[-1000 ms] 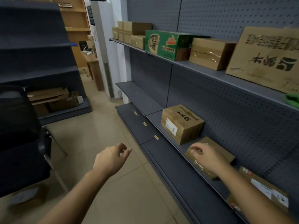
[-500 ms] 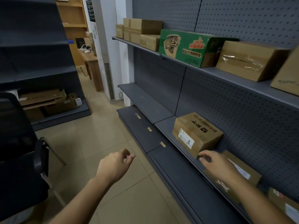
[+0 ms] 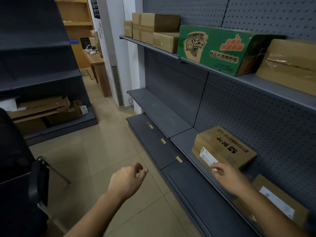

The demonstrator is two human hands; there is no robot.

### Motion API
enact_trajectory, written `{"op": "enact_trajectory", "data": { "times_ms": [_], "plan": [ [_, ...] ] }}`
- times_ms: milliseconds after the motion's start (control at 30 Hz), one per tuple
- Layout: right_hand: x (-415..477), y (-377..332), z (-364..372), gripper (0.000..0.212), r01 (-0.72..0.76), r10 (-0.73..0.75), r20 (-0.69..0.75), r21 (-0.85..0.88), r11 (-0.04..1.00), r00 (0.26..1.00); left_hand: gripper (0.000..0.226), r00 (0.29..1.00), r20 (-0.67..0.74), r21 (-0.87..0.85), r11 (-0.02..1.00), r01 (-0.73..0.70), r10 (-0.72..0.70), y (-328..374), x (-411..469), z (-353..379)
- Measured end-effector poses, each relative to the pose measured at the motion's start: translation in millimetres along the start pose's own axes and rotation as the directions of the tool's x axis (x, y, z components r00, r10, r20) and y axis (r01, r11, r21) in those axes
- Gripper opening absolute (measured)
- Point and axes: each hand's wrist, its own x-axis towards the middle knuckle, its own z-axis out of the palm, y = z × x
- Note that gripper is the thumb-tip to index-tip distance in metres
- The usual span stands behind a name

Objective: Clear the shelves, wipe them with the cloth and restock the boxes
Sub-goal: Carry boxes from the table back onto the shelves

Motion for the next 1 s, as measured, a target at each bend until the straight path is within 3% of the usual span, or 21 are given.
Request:
{"op": "enact_trajectory", "data": {
  "times_ms": [367, 633, 1000],
  "plan": [
    [123, 5, -9, 0.025, -0.023, 0.022, 0.021, 0.014, 1.000, 1.000, 0.043, 0.997, 0.067, 0.035, 0.999, -0.036, 0.033, 28, 140, 18],
    [167, 28, -22, 0.032, -0.156, 0.155, 0.023, 0.014, 0.988, 0.988, 0.043, 0.978, 0.148, 0.041, 0.987, -0.154, 0.147, 69, 226, 52],
    [204, 75, -25, 0.031, -0.436, 0.438, -0.030, 0.059, 0.898, 0.898, 0.036, 0.857, 0.350, 0.017, 0.913, -0.409, 0.377, 160, 354, 108]
  ]
}}
